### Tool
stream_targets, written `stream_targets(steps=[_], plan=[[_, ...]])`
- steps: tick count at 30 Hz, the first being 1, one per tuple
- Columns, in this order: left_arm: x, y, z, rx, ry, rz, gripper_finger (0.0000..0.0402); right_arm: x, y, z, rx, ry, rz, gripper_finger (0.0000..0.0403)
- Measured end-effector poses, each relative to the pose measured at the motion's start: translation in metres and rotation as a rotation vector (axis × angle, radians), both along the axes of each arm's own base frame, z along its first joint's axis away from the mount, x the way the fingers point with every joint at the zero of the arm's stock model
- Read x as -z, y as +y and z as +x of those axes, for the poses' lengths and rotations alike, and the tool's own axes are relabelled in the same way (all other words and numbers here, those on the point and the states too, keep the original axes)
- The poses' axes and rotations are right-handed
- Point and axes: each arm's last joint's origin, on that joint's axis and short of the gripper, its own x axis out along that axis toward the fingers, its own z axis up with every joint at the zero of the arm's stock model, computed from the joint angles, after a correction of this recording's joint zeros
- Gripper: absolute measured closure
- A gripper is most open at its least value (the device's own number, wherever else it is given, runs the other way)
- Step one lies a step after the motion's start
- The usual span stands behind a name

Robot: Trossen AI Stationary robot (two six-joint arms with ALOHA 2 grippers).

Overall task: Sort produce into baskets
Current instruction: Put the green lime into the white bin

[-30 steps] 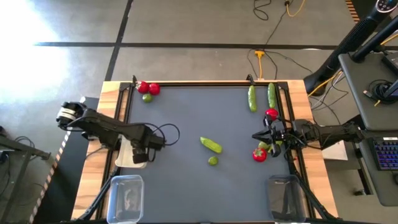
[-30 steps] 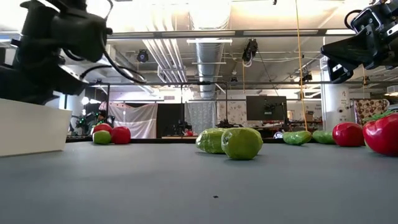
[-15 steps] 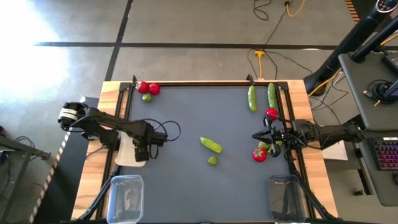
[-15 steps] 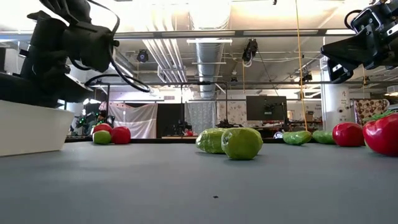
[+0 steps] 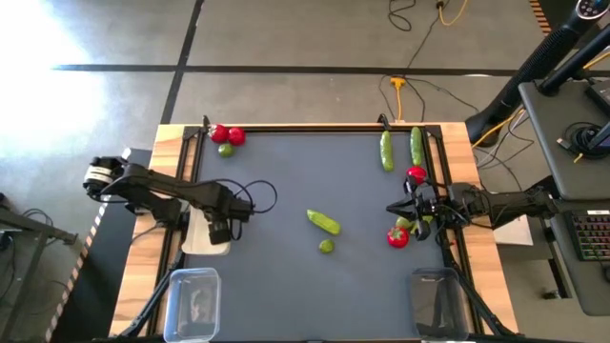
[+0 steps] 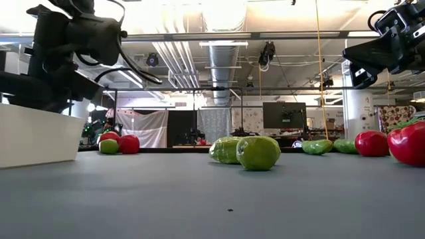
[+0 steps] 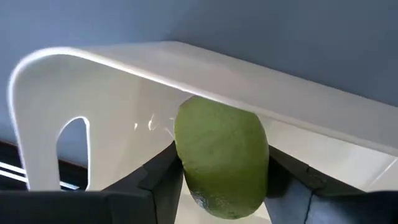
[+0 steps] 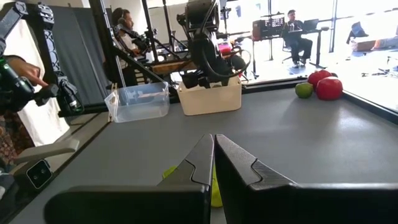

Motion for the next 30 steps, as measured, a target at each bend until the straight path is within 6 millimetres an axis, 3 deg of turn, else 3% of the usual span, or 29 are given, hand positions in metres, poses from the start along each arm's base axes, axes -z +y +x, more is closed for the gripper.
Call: stream_targets(steps=[15, 23, 30], plan=[[-0.01, 0.002, 0.001, -0.009, -0.011, 0.079, 0.0162, 0.0, 0.0, 0.0, 0.0, 0.0, 0.0, 0.0394], [-0.044, -0.001, 0.011, -0.014, -0.128, 0.08, 0.0166, 0.0, 0.0, 0.0, 0.0, 0.0, 0.0, 0.0394], [-0.082, -0.008, 0.031, 0.04, -0.475, 0.146, 0.0173, 0.0, 0.0, 0.0, 0.0, 0.0, 0.0, 0.0394]])
